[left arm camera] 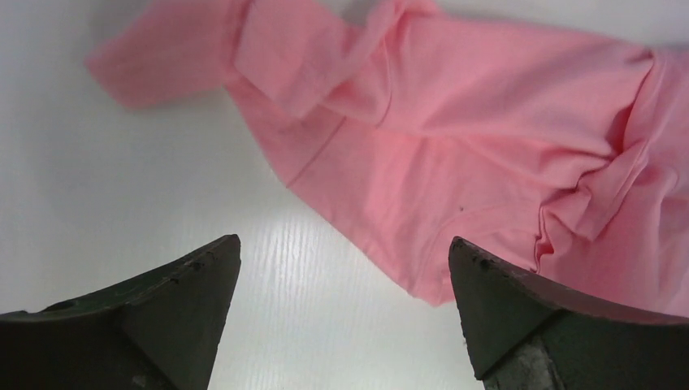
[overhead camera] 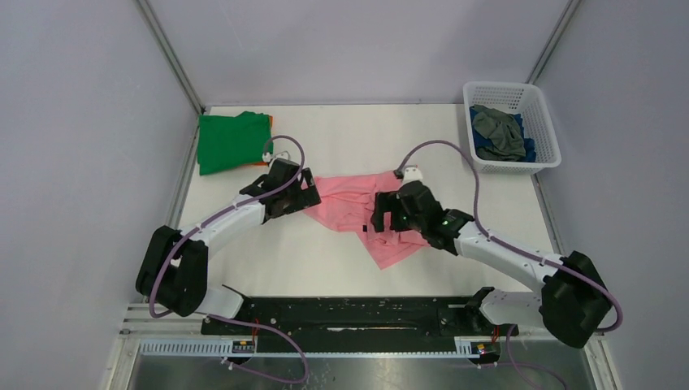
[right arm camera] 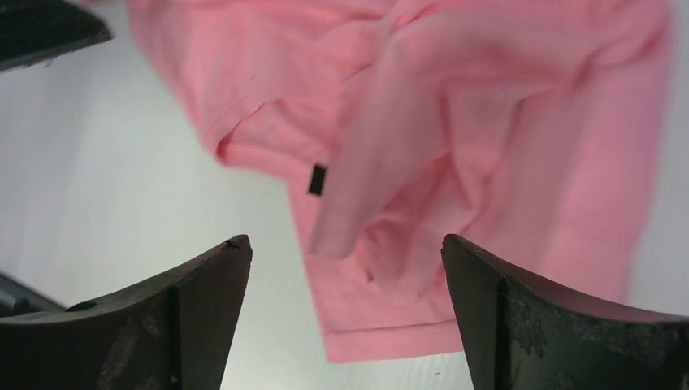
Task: Fold and stack the t-shirts
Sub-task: Flatten out the tshirt
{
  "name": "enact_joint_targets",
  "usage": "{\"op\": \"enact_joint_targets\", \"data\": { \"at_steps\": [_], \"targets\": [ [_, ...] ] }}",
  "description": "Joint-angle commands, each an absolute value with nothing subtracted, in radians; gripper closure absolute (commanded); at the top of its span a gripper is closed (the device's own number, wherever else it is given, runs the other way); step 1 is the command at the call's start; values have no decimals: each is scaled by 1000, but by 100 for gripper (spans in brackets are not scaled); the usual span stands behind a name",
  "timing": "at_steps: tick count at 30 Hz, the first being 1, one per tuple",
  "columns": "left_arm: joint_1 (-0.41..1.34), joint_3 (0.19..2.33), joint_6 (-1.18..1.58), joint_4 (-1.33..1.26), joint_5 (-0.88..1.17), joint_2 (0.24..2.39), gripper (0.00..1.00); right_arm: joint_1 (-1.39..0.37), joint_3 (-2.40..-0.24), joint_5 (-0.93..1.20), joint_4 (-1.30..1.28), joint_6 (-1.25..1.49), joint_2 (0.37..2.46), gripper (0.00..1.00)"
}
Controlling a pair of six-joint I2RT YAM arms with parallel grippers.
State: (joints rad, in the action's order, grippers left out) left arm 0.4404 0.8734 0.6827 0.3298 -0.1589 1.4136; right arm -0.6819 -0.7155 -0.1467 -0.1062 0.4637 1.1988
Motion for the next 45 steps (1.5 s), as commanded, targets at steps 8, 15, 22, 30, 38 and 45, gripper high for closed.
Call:
{"op": "enact_joint_targets", "data": {
  "at_steps": [8,15,22,30,38,45],
  "targets": [
    [490,861,740,197,-5,1535,4,-827,-800,-265,-62,557,1456,19],
    [513,917,750,242,-34,1666,30,-827,-840,-375,-26,556,1478,73],
    [515,1000,740,307,-167,1760,100,-822,-794,-521,-30,528,1340,100],
    [517,949,709,420,-468,1366,100,-696,-736,-570,-76,469,1020,100],
    [524,935,674,498,-487,810,100,-676,-774,-643,-158,389,612,100],
    [525,1109,598,425,-253,518,100,-676,-987,-337,-181,368,434,100]
  ]
}}
